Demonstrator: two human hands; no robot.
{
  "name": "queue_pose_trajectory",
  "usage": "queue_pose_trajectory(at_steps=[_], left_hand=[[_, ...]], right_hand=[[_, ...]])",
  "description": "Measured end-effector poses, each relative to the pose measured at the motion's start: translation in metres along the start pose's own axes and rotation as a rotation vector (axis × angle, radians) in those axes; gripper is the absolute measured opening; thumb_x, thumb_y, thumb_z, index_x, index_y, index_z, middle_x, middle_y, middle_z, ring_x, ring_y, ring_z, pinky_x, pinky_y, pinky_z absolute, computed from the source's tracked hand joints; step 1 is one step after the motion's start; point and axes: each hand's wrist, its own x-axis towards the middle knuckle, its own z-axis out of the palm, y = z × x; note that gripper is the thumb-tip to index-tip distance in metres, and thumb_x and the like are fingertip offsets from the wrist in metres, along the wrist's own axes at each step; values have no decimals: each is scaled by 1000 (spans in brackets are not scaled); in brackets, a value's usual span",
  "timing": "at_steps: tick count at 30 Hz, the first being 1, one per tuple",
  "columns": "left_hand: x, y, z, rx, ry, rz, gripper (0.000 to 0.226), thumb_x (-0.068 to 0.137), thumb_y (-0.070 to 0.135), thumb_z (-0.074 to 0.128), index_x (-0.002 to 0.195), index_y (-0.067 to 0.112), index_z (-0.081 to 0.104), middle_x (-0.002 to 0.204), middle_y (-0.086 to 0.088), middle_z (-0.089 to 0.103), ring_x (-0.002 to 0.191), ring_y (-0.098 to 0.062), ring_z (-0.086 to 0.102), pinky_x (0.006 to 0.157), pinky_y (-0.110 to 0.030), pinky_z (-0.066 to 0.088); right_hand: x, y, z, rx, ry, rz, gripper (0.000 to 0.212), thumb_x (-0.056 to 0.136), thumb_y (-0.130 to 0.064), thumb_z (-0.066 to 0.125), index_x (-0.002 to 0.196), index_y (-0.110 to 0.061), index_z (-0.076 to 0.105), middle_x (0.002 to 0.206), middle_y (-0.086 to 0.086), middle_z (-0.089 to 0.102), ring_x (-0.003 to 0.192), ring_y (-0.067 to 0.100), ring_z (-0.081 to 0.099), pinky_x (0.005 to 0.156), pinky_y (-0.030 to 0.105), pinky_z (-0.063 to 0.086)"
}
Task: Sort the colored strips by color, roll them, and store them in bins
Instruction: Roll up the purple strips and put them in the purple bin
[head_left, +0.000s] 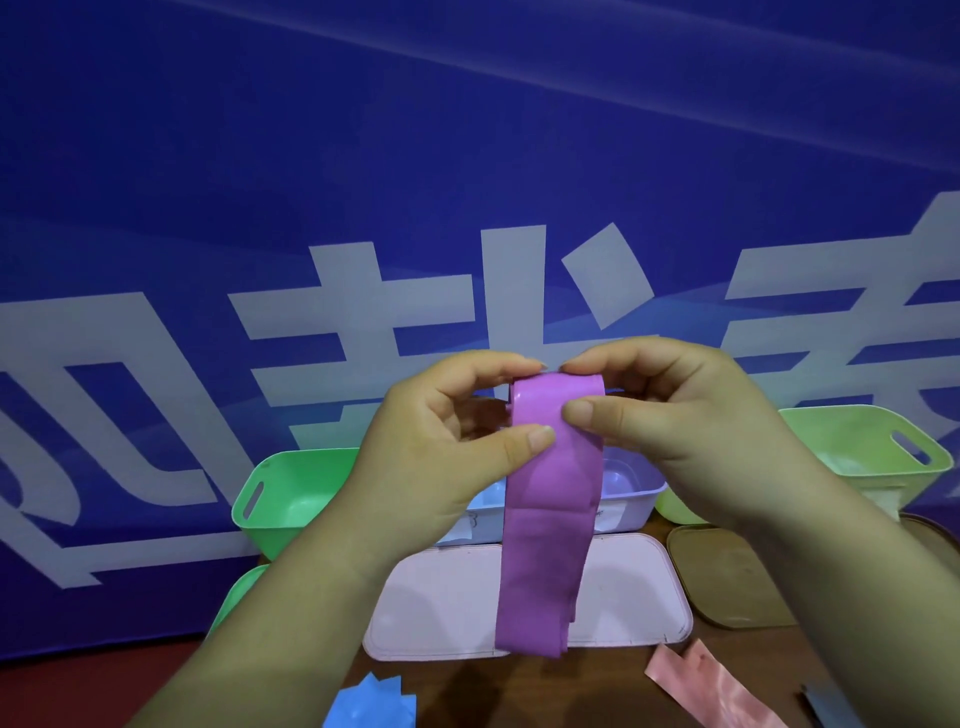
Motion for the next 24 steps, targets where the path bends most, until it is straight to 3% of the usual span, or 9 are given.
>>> queue_pose_trajectory(at_steps=[4,9,14,19,24], left_hand=[[0,-1,-2,32,14,42,37,75,-3,78,107,15,71,108,-5,73,96,-32,69,80,-45,62],[-1,-2,-1,10,51,60,37,74,-9,76,103,15,72,102,-8,74,90,-26,71,77,-32,61],[-1,-1,0,-32,71,29,36,72,-8,77,102,11,73,100,-10,75,87,-30,71,75,-29,61],[1,2,1,-81,104,-12,38,62,8,78,99,14,74,100,-10,76,87,-20,72,76,-25,59],[2,1,1,-136,117,-88,40,58,15,79,97,18,76,95,-8,77,89,-23,73,81,-34,61]], right_hand=[[3,3,1,160,-30,130,28,61,-11,79,89,-15,77,88,7,76,79,21,73,67,25,57],[4,5,2,254,-62,199,28,58,-10,78,86,-14,77,87,9,75,75,21,72,62,23,55],[1,4,-4,79,-98,93,30,60,-25,80,89,-24,76,94,4,75,86,24,73,73,31,58],[-2,6,-5,-64,-103,-24,36,71,-10,81,101,-29,72,108,-1,72,85,33,73,82,43,61],[-3,8,-4,-140,-85,-166,33,70,-22,80,100,-32,71,102,2,71,82,36,69,76,47,61]])
